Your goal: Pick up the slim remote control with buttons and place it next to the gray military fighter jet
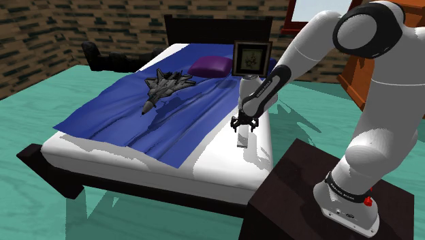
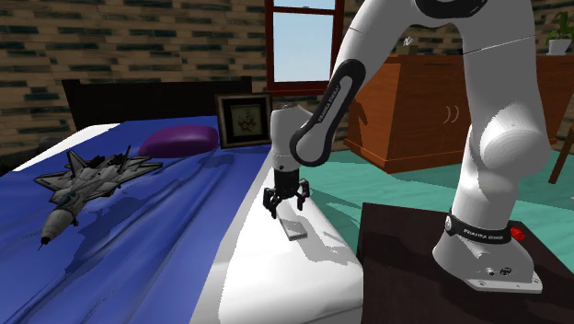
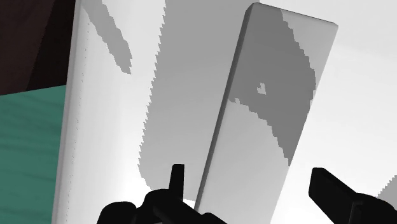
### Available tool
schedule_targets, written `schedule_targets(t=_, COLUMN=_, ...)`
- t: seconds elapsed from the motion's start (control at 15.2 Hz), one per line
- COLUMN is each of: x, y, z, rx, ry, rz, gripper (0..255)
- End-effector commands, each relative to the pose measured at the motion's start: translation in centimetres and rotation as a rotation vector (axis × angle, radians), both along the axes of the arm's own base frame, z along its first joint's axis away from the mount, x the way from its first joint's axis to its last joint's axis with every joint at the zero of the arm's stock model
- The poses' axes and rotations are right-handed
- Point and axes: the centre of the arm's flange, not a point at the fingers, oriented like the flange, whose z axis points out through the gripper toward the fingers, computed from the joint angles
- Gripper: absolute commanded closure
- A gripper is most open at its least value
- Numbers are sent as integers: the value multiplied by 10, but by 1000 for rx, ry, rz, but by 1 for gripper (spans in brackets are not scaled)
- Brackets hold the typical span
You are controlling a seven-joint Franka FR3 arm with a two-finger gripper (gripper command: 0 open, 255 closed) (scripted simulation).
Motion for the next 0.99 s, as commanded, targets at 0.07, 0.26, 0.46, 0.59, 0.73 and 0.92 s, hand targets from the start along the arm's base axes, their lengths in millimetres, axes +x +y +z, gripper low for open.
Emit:
schedule_targets(t=0.07, x=0, y=0, z=-9, rx=0, ry=0, rz=0, gripper=0)
schedule_targets(t=0.26, x=0, y=0, z=-9, rx=0, ry=0, rz=0, gripper=0)
schedule_targets(t=0.46, x=0, y=0, z=-9, rx=0, ry=0, rz=0, gripper=0)
schedule_targets(t=0.59, x=0, y=0, z=-9, rx=0, ry=0, rz=0, gripper=255)
schedule_targets(t=0.73, x=0, y=0, z=-9, rx=0, ry=0, rz=0, gripper=255)
schedule_targets(t=0.92, x=0, y=0, z=-9, rx=0, ry=0, rz=0, gripper=255)
